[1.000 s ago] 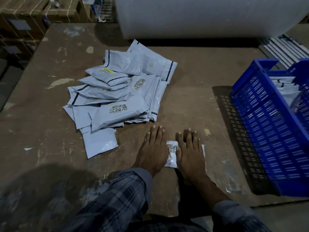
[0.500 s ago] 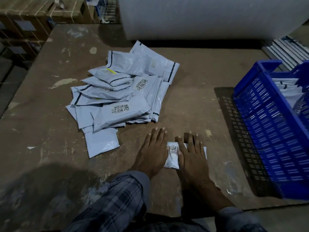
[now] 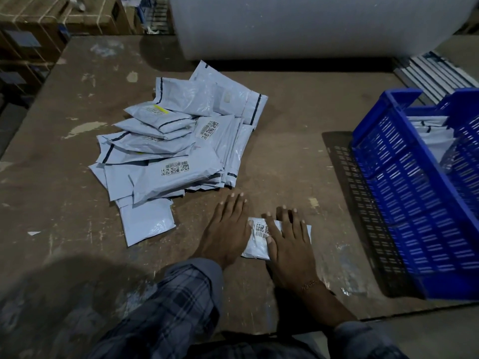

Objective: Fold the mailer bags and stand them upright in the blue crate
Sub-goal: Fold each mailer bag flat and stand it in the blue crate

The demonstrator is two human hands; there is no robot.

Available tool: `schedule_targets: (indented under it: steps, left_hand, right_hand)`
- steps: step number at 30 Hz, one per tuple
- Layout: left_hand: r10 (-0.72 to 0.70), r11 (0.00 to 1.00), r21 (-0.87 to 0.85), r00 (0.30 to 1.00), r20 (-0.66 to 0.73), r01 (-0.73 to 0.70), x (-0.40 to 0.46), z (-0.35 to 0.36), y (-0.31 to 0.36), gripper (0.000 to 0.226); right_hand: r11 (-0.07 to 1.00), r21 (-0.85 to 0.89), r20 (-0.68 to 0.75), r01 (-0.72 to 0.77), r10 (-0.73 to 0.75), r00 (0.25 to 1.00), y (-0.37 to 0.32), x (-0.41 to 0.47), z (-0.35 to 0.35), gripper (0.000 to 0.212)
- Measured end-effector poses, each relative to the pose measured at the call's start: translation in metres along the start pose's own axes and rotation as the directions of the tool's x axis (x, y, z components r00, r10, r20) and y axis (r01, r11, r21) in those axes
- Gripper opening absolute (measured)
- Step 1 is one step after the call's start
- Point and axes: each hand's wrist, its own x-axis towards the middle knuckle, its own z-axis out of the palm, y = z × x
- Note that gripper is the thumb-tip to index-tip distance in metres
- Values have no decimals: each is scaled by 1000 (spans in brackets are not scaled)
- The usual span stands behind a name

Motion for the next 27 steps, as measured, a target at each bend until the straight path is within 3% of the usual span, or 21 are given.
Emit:
schedule_targets:
  steps: [5,11,19,21,23,25,27]
  left_hand:
    - [-26,1000,-7,1000,-7,26,-1,0,5,68]
    - [50,998,29,998,40,-51,-18,-4,11,69]
    - [-153,988,-20,983,102,156,-11,-5,19,67]
    - [-103,990,-86,991,87,111,-15,-14,22,75]
    - [-93,956,-267,987,130,125,-19,-24,16,90]
    - [-183,837,-464,948,259,289,-24,-35,9,96]
    - [-293,700,-578,907,302,419,-23,-47,6,86]
  right_hand:
    - [1000,15,30,-5,4,1000,5,7,-1,60]
    - [998,31,62,54,-56,996,10,15,-6,60]
    - [993,68,112,95,-102,988,16,1,-10,62]
    - [992,81,155,100,-112,982,19,9,-13,63]
    - [990,76,194,119,-132,972,24,14,-19,68]
    - [993,85,238,86,-104,966,31,20,-33,80]
    - [991,106,259,78,-104,960,37,27,-51,81]
